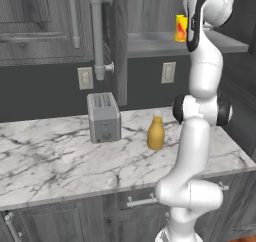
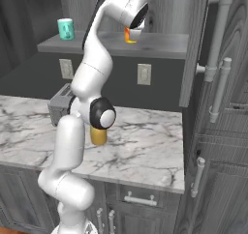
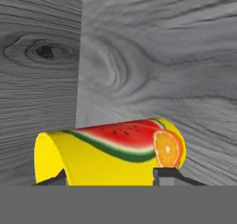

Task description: There is a tray on the dining counter. Grab the cup, mug, and pitcher and place them on the tray. The pitcher may be placed next to the tray if it cannot fit the tray.

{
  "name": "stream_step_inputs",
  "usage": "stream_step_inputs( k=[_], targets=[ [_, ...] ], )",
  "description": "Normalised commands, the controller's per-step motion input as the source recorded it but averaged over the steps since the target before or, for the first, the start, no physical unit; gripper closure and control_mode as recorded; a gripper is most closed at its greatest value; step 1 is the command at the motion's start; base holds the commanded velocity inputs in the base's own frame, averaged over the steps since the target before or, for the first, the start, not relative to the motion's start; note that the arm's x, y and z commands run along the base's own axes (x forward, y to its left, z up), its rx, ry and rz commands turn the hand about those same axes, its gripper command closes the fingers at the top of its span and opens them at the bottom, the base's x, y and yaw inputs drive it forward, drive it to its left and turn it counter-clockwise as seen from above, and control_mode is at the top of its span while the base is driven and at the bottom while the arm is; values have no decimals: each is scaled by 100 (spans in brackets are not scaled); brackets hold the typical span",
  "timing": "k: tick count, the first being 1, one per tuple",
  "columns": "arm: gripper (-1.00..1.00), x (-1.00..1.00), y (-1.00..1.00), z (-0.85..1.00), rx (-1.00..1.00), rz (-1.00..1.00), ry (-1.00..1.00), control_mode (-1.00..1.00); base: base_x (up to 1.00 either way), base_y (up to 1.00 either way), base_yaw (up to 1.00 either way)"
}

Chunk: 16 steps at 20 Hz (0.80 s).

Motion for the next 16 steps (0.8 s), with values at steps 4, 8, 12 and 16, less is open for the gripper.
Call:
stream_step_inputs(
  k=[4,8,12,16],
  targets=[
    [100,0,0,0,0,0,0,-100,0,0,0],
    [100,-15,0,0,0,0,0,-100,0,0,0],
    [100,-48,0,-1,0,0,-5,-100,0,0,0],
    [100,-52,0,-1,0,0,-6,-100,0,0,0]
  ],
)
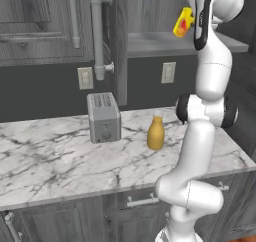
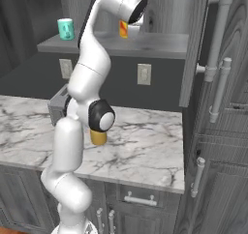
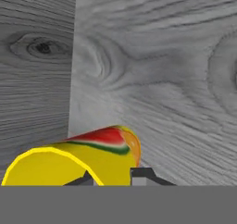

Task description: There is a tray on the dining counter. Grab the cup, mug, and pitcher and place them on the tray. The pitcher may be placed next to the tray if it cannot fit the tray.

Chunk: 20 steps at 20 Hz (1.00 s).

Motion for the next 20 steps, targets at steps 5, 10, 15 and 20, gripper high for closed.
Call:
stream_step_inputs(
  k=[5,10,15,20],
  targets=[
    [100,-72,0,-12,0,0,-11,-100,0,0,0],
    [100,-75,0,-30,0,0,-15,-100,0,0,0],
    [100,-79,6,-45,0,0,-14,-100,0,0,0],
    [100,-83,15,-60,0,0,-13,-100,0,0,0]
  ],
)
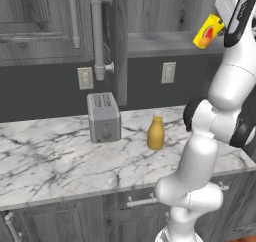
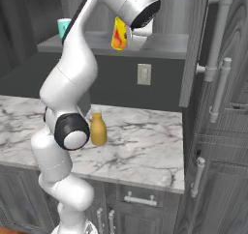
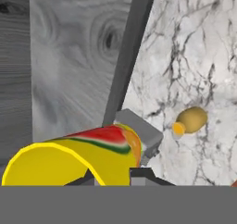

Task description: There is a tray on the dining counter. Grab the cup, mug, and pitcher and place them on the tray. The pitcher may be placed next to the tray if it cannot fit the tray.

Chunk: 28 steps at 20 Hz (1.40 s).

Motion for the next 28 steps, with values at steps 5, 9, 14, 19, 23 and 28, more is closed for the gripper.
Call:
stream_step_inputs(
  k=[5,9,14,19,23,28],
  targets=[
    [100,-82,18,-57,0,0,-16,-100,0,0,0],
    [100,-92,15,-45,0,0,-16,-100,0,0,0],
    [100,-100,32,-40,-8,0,-12,-100,0,0,0],
    [100,-87,53,-22,-23,13,-2,-100,0,0,0],
    [100,-83,22,-12,-22,15,5,-100,0,0,0],
    [100,-47,7,-7,-13,22,15,-100,0,0,0]
  ],
)
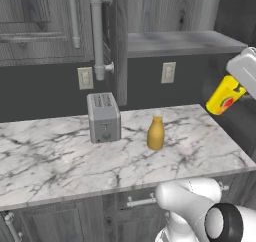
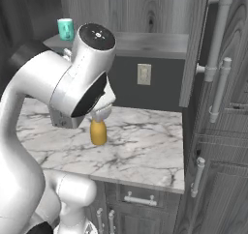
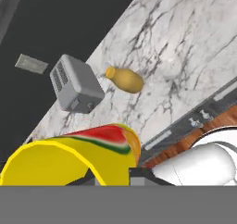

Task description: There is a tray on the dining counter. Grab the cup, mug, and pitcher and place them on the tray. The pitcher may be placed next to the tray if it cannot fit the tray.

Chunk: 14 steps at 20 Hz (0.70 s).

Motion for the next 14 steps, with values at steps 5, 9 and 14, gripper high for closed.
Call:
stream_step_inputs(
  k=[5,9,14],
  targets=[
    [100,-7,35,-2,-15,24,25,-100,0,0,0],
    [100,0,35,-12,-13,21,22,-100,0,0,0],
    [100,4,9,-24,-7,23,9,-100,0,0,0]
  ],
)
